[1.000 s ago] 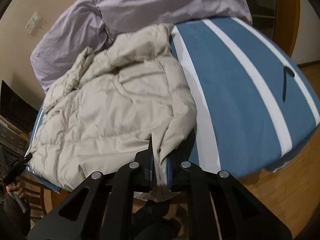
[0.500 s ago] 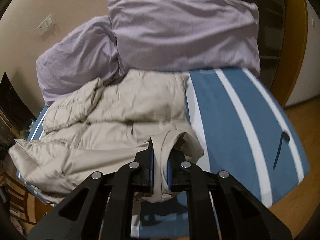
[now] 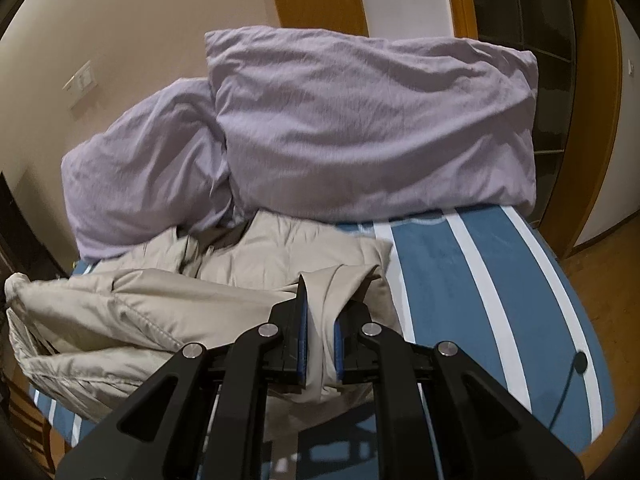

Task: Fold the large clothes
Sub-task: 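Lift the hem with both grippers and fold it over toward the collar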

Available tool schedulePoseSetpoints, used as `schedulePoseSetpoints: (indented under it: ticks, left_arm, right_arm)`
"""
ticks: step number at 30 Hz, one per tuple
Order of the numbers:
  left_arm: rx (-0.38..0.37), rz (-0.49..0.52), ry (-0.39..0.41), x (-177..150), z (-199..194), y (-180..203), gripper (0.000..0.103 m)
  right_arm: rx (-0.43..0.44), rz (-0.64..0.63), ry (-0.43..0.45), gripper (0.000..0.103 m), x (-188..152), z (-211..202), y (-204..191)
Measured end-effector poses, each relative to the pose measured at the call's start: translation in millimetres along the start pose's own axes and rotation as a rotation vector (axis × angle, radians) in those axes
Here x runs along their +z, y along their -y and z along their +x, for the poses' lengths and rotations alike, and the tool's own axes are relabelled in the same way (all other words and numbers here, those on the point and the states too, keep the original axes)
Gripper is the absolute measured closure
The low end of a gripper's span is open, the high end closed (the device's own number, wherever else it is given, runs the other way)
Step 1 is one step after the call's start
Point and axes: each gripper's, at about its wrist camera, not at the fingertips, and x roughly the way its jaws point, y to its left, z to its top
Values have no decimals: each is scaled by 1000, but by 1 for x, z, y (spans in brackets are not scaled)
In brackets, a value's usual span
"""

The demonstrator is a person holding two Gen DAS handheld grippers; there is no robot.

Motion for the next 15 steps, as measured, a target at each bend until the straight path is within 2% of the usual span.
schedulePoseSetpoints:
  ticks: [7,15]
  left_arm:
    - [18,35,4,43,39,17,91]
    - [38,38,-37,68,104,20,91]
  right_arm:
    - [-19,32,16,93,35,41,-2]
    - [-57,47,-28,93,57,96,-4]
